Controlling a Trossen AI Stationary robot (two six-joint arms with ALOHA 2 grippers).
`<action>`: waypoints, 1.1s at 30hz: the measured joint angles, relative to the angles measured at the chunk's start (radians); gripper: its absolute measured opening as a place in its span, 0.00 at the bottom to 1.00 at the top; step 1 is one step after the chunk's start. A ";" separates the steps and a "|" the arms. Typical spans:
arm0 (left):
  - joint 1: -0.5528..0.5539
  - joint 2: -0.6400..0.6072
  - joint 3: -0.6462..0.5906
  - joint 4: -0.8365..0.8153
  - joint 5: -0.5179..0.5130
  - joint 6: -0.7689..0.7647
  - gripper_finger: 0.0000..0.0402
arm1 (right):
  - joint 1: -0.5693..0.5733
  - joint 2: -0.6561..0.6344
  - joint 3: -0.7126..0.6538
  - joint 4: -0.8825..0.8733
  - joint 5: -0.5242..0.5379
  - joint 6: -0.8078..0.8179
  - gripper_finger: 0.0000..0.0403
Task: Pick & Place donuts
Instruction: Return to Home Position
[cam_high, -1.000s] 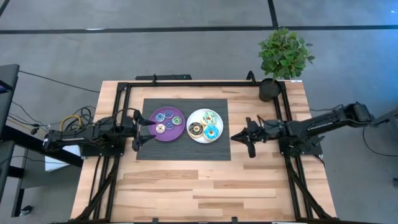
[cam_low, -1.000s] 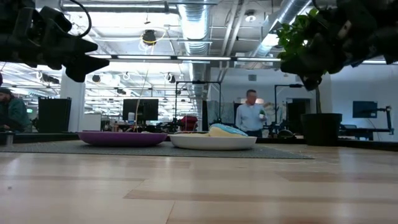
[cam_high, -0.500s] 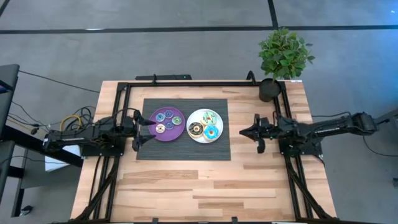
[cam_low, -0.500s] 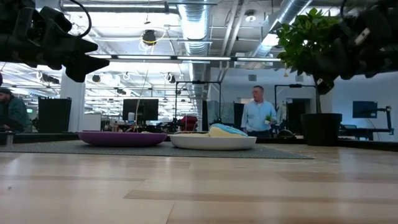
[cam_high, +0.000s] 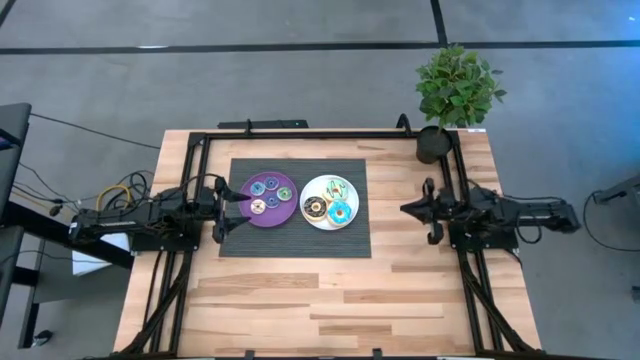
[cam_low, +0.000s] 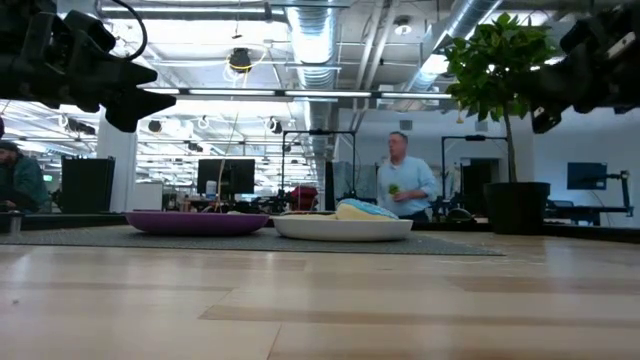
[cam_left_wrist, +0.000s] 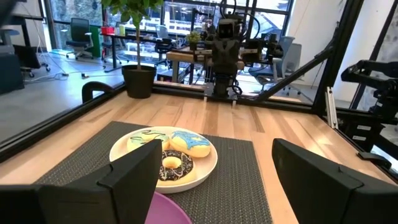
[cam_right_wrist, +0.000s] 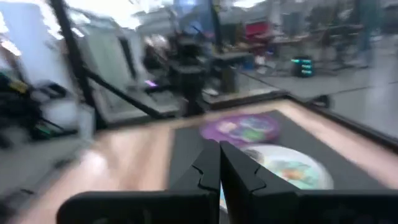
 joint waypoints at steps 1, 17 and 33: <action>0.000 0.000 0.000 0.000 0.000 0.000 0.74 | -0.003 0.001 0.002 -0.009 0.021 -0.019 0.00; 0.000 -0.001 0.000 0.000 -0.004 0.000 0.74 | -0.004 0.044 0.010 -0.039 0.002 -0.059 0.00; 0.000 0.000 0.000 0.000 -0.004 0.000 0.74 | -0.004 0.044 0.010 -0.037 0.002 -0.058 0.00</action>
